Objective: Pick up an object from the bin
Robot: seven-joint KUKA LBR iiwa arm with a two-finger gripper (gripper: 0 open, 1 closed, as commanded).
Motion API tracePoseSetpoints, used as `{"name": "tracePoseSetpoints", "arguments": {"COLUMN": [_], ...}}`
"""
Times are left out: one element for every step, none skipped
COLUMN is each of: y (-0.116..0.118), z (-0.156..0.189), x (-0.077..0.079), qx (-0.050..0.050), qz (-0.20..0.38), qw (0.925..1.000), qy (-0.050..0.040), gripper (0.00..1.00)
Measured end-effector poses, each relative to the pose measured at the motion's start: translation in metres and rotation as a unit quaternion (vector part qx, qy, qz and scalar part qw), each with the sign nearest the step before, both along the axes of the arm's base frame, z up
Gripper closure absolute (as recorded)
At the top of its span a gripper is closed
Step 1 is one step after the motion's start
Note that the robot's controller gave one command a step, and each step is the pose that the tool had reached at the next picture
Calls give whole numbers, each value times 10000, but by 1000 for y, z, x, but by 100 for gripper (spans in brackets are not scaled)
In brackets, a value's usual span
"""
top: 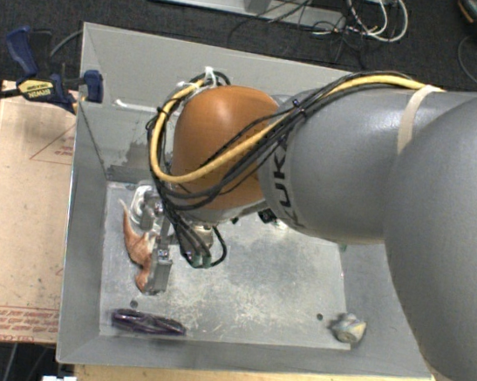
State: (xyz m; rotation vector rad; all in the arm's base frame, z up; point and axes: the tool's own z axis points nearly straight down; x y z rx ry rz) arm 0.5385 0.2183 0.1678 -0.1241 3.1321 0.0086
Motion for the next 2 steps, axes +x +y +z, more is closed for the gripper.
{"name": "tracePoseSetpoints", "arguments": {"y": [-9,-15], "z": [-96,-93], "x": [32,-26], "qx": [-18,25], "qz": [315,-1274], "qw": [9995,9918], "qy": [74,-8], "gripper": [0,100]}}
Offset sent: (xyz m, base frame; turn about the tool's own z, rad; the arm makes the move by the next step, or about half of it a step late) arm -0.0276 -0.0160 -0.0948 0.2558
